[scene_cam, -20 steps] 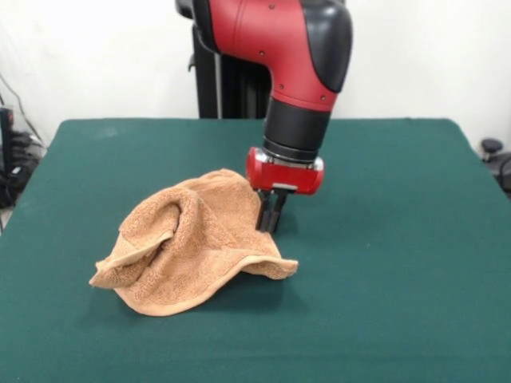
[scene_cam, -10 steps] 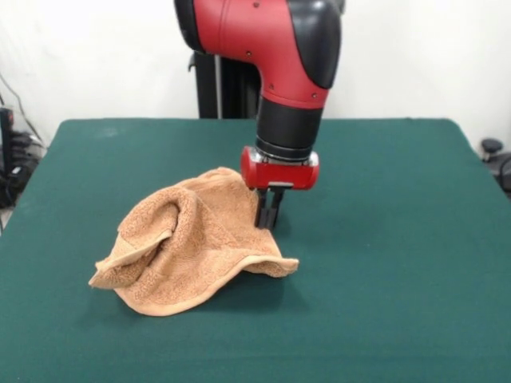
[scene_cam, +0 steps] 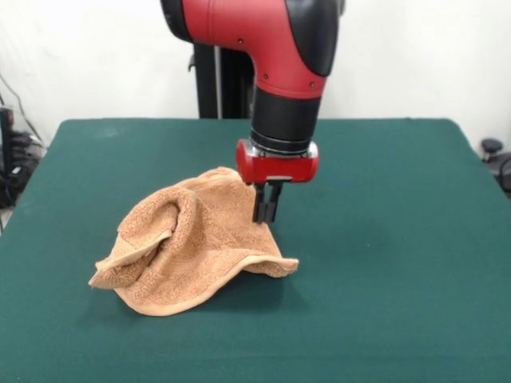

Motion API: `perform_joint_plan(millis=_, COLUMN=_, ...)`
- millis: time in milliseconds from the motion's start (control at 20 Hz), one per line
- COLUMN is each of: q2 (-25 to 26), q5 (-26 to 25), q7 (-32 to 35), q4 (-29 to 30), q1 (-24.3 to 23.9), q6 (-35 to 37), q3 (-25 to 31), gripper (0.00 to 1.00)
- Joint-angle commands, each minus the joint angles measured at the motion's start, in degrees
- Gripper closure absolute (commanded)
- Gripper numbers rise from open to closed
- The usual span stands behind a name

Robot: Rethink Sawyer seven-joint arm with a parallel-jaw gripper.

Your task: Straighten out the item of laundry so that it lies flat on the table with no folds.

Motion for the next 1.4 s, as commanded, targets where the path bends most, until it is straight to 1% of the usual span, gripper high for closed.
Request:
perform_joint_plan(millis=50, q2=0.06, q5=-3.12, q7=0.92, q4=-4.89, q1=-0.14, q6=8.43, q3=7.75, gripper=1.0)
perform_joint_plan(millis=200, q2=-0.1, q5=-3.4, q7=1.46, q4=-5.7, q1=-0.27, q6=9.71, q3=8.15, gripper=1.0)
perform_joint_plan(millis=550, q2=-0.21, q5=-3.41, q7=2.9, q4=-6.48, q1=0.46, q6=9.28, q3=8.15, gripper=1.0)
perform_joint_plan(millis=1100, q2=-0.62, q5=-3.08, q7=2.48, q4=-9.47, q1=1.89, q6=14.28, q3=7.59, gripper=1.0)
perform_joint_plan(millis=1150, q2=-0.64, q5=-3.36, q7=2.13, q4=-9.58, q1=1.51, q6=14.59, q3=8.14, gripper=0.0)
perform_joint_plan(millis=1400, q2=-1.23, q5=-4.48, q7=1.27, q4=-9.59, q1=1.58, q6=14.09, q3=8.4, gripper=0.0)
